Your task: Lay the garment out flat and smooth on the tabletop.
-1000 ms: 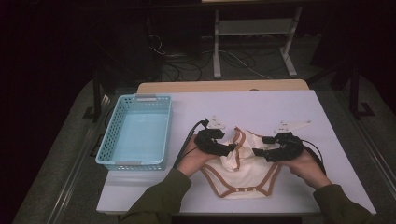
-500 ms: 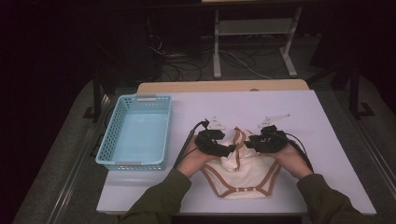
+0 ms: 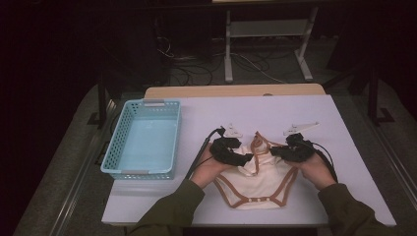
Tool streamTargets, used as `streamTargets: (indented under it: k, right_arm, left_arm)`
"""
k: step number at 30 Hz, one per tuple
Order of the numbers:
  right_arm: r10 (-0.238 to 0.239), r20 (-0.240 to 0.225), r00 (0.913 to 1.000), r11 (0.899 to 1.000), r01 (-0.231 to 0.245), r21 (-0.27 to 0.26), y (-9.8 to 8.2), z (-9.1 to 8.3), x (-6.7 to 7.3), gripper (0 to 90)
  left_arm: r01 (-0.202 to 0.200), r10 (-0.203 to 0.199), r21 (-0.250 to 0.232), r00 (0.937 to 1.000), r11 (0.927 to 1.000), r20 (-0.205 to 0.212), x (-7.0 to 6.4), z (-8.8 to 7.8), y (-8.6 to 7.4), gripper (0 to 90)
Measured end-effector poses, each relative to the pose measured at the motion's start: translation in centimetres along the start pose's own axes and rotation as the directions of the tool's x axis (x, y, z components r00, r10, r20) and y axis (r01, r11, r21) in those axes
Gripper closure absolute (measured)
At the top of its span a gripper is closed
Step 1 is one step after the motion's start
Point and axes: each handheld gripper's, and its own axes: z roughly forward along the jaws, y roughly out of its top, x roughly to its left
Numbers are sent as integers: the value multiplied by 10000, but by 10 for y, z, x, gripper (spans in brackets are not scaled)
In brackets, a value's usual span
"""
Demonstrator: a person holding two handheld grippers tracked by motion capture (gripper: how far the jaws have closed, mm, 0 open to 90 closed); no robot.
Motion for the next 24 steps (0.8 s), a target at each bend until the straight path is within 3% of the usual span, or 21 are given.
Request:
streamTargets:
  k: [8,16,21,24]
  right_arm:
    - [-4,12,10000,9998,4,180,-3,1,-2,849]
    - [8,11,10000,9998,-8,188,-3,2,-3,854]
    - [10,-17,10000,9999,-10,162,-3,2,-3,854]
    - [6,-16,10000,9999,-6,164,-3,2,-3,855]
  left_arm:
    - [-442,461,-285,9963,9986,724,-27,-4,8,347]
    - [-1139,1092,328,9868,9930,1198,-47,5,1,411]
    - [-1499,1372,1024,9830,9834,1221,-52,13,-6,566]
    - [-1566,1429,1135,9825,9811,1198,-52,13,-7,735]
